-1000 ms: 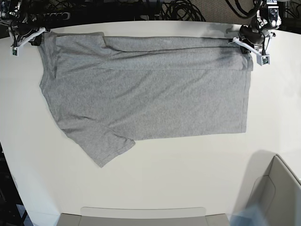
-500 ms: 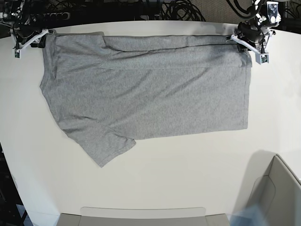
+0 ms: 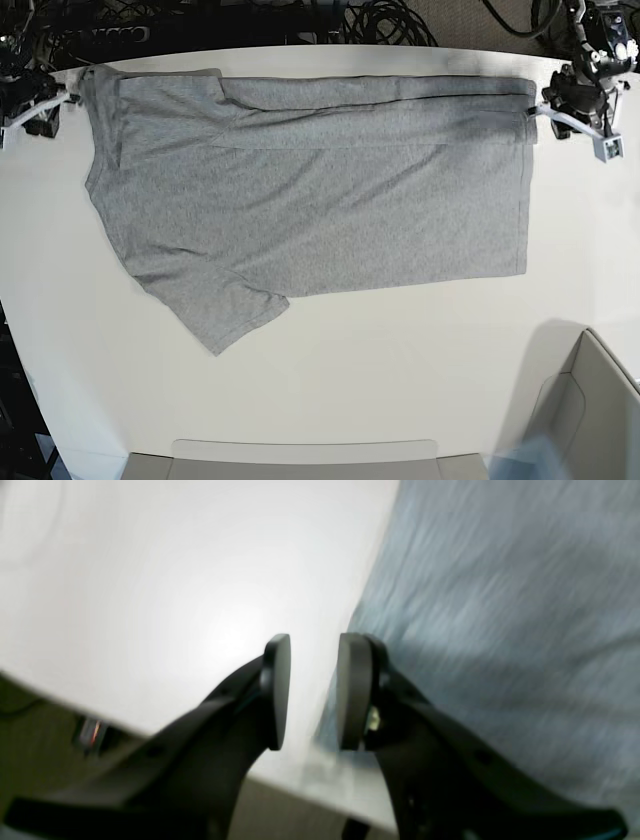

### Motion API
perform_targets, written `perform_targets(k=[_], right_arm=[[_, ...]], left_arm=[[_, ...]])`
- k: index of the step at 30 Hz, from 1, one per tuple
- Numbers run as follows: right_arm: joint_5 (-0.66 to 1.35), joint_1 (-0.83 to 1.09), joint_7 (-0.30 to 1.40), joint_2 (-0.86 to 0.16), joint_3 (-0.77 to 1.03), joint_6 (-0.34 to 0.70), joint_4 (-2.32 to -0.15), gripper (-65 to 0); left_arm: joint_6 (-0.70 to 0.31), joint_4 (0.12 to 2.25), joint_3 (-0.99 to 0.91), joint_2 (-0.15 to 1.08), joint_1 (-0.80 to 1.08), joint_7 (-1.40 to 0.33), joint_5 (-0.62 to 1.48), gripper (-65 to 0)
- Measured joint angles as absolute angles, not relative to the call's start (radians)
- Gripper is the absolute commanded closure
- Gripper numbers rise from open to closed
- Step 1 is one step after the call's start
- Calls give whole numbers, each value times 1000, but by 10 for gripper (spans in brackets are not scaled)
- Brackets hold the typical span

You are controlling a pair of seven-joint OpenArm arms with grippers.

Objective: Fold the T-shirt properly
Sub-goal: 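Move both grippers to the hem edge and grasp it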

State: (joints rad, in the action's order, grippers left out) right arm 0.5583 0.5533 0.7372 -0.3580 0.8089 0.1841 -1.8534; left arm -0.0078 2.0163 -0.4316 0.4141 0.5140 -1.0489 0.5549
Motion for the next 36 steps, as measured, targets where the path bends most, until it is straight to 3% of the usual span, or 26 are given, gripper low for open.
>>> perform_targets(k=[5,11,15,20,25,32,36], right_arm=[[549,324,723,-369,622,180,-1861,-176],[194,60,735,-316,353,181,-1658,-176],[137,-97,720,-263,319,185,-1425,-176],[121,-231,715,-279,325,167,-1169,-176],[131,-164,695,-273,326,164,-1179,-176],[140,73,653,-273,339,159,-1399,-176],[179,125,746,-254,337,161,-1496,-176]], left_arm=[[-3,2019,-388,414,350,-1108,546,-174],[-13,2015,-302,412,210,-1177,552,-174],[-10,1990,-295,412,191,-1174,547,-174],[-11,1951,-295,379,188,-1171,549,-174],[-11,1927,-296,374,191,-1174,548,-174],[-11,1926,-297,377,185,-1174,550,-174],[-11,1926,-297,377,160,-1172,547,-174]])
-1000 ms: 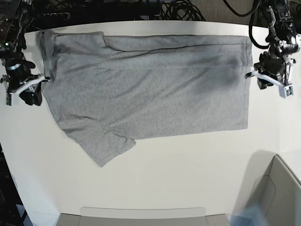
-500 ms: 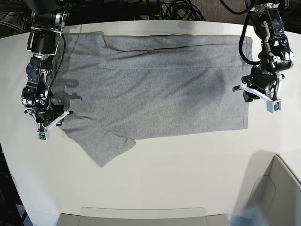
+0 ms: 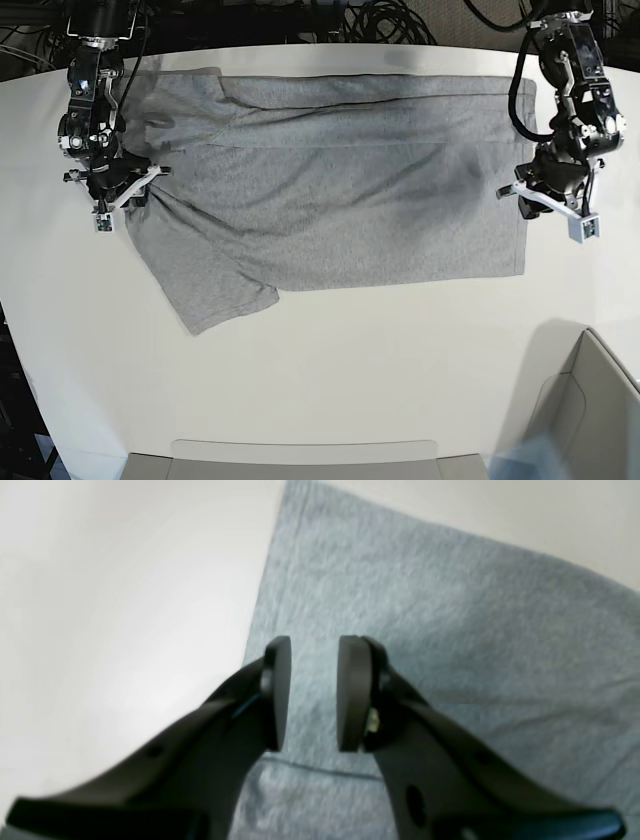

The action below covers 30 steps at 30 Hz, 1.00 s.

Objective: Fold the T-shirt properly
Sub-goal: 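Move both grippers to the hem edge and grasp it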

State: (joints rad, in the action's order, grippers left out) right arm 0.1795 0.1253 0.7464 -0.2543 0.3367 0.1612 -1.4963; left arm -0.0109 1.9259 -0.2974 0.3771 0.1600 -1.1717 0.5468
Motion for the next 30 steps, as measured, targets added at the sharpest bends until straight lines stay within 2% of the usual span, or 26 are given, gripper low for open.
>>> perform_targets(k=[4,8,11,16,20,26,30], right_arm=[[241,84,796,-254,333,170,-1589,-180],[236,-138,779,-256,322,176,-1574,-210],[198,-300,766,-270,250,170,-1410,-265],[284,-443,738,-306,128,169,-1040,-256],[388,-516,576,-329,93,160,-791,-255],[395,-507,506,-325,-15,168,-717,-255],[397,-537,467,-324,-23,172,-652,-255]], left_arm=[[-11,1925,-297,374,160,-1171,547,-174],[-10,1925,-297,374,168,-1175,550,-174],[-10,1925,-297,373,165,-1174,550,-174],[-11,1925,-297,372,169,-1174,550,-175],[-11,1920,-297,363,163,-1169,550,-175],[-11,1908,-297,352,163,-1174,550,-175],[-11,1904,-297,352,163,-1174,546,-176]])
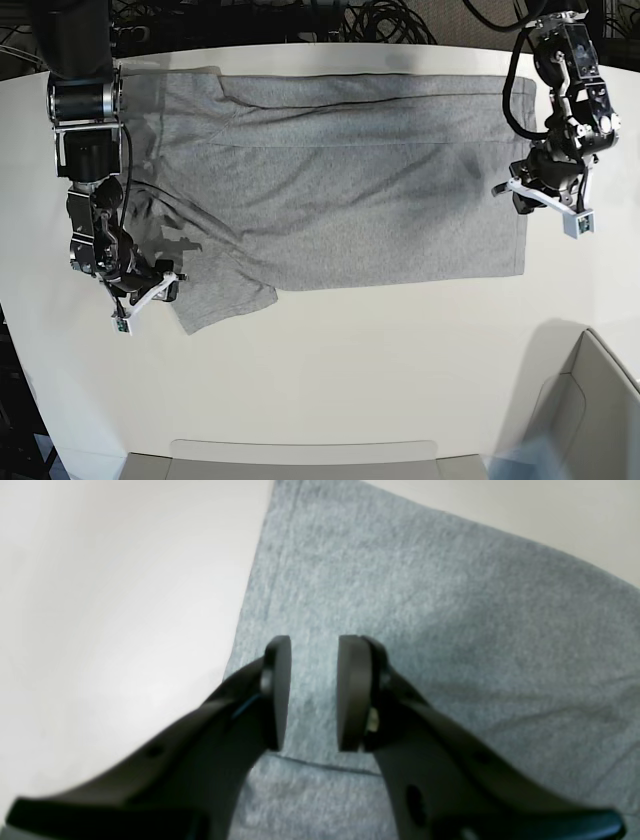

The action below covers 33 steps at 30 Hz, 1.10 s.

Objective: Fold the T-shirt properly
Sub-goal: 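Move both grippers to the hem edge and grasp it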

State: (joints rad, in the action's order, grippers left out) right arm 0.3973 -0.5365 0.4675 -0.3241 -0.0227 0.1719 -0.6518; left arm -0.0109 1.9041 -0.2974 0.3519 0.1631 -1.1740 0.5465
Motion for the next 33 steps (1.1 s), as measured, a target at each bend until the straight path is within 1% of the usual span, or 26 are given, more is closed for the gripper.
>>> perform_targets(k=[3,8,11,13,15,17,20,23,27,30,33], right_arm=[[411,-543,402,-327,-23,176,-598,-255],[412,-554,399,-323,-23,180,-578,-254],[397,-550,395,-300,-25,189,-585,-254],[406,-548,398,-290,-61,218,-591,-254],[402,-549,421,-272,-103,220,-616,-254],[405,-542,437,-264,-127,221,-643,-254],[450,-529,427,-260,-134,230,-652,-254],[473,-528,450,-267,-134,243,-654,-254],[473,-529,455,-270,-134,244,-654,-254],[474,-527,455,-271,-130,248,-654,-254],[472,-526,455,-271,-130,247,-655,-254]], left_arm=[[-11,1904,-297,352,161,-1174,547,-177],[-11,1904,-297,352,163,-1174,546,-177],[-10,1904,-297,351,150,-1166,547,-180],[-12,1877,-296,352,127,-1123,551,-202],[-9,1807,-294,352,84,-1092,554,-249],[-7,1726,-292,351,44,-1052,572,-280],[-7,1618,-290,361,-20,-1001,673,-284],[-10,1458,-268,405,-113,-995,772,-285],[-3,1272,-150,473,-202,-870,786,-285],[-4,1141,-34,497,-241,-812,788,-285],[-4,1075,25,501,-257,-763,788,-285]])
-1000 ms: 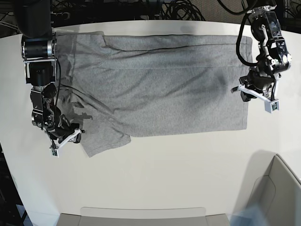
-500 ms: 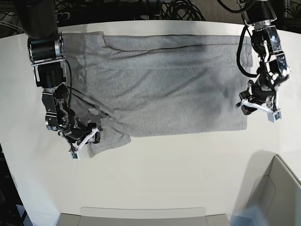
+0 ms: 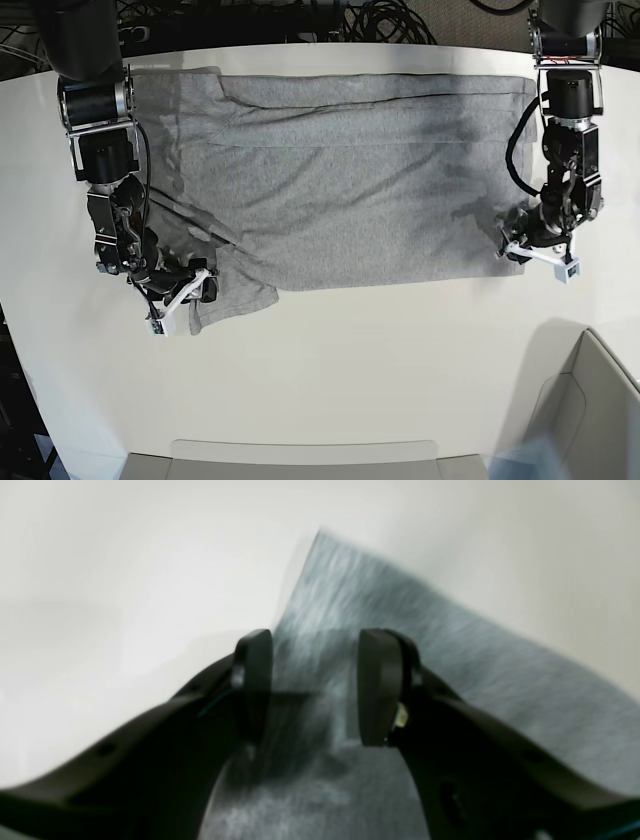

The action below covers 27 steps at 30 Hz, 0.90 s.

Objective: Fold the T-shirt properly
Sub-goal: 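Move both grippers to the hem edge and grasp it, then lift the hem and fold it over toward the collar fold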

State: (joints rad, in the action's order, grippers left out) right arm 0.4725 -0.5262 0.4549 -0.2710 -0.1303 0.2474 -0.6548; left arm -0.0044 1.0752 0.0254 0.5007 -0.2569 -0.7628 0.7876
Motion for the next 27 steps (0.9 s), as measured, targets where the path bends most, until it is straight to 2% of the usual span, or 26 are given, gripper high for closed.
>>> perform_targets(k=[11,14,18,22,27], right_arm=[[473,-527,455,-271,-133,247,-655,-253],[472,-526,455,-272,-134,245,-655,-207],[469,-526,456,-274,-134,235,-654,-79],[471,-526,463,-280,-135,242,-653,-5],[473,-527,464,-288,-135,248,-653,0]], left_arm=[[-10,956,188,516,-332,-652,785,-280],[0,951,244,519,-352,-649,772,-219],[-1,949,253,515,-352,-650,776,-35],[-12,928,253,517,-352,-645,787,-19],[-10,952,253,516,-344,-601,787,0]])
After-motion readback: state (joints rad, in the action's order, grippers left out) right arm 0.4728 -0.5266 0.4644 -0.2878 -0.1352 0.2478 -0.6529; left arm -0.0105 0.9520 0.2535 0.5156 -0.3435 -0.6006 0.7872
